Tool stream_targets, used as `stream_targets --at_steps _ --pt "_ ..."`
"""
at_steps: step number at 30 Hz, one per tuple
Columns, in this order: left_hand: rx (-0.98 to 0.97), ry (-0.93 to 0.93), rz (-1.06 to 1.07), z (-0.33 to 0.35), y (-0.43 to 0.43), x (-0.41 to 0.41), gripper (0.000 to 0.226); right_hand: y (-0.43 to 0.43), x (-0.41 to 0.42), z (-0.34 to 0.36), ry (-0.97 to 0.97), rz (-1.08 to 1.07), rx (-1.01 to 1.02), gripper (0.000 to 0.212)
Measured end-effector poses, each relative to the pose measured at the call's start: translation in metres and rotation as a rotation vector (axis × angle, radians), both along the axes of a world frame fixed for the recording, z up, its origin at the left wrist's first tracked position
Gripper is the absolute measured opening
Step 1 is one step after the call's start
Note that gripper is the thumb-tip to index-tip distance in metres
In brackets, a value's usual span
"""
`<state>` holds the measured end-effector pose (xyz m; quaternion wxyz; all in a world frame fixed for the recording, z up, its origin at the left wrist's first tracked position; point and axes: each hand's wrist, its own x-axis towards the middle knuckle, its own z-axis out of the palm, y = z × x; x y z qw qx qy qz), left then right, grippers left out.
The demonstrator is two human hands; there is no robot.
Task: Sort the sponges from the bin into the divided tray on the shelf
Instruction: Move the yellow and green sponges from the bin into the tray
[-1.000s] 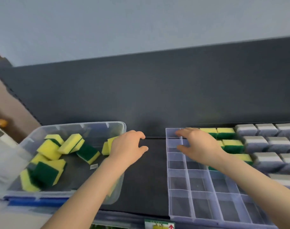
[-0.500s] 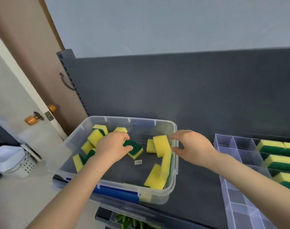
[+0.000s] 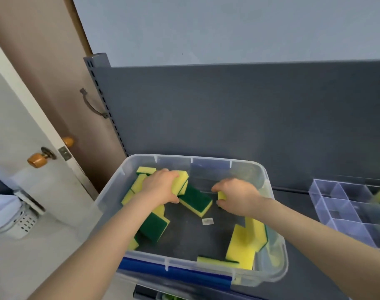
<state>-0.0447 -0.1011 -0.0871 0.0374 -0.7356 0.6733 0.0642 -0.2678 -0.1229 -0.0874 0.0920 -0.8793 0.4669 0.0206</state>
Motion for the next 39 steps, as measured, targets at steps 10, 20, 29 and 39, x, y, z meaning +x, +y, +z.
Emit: stream_targets --at_steps 10,20,29,39 --pt "-0.105 0.098 -0.028 -0.029 -0.015 0.013 0.062 -0.016 0.056 -0.033 0.079 -0.102 0.065 0.035" --pt "-0.373 0.205 0.017 -0.02 -0.018 0.016 0.038 -0.014 0.065 -0.043 0.319 -0.12 0.107 0.049" --pt "-0.391 0.222 0.018 -0.019 -0.017 0.016 0.037 -0.014 0.059 -0.037 0.105 -0.143 0.154 0.042" --pt "-0.423 0.225 0.044 -0.014 -0.015 0.016 0.031 -0.019 0.04 -0.023 -0.069 -0.236 0.068 0.04"
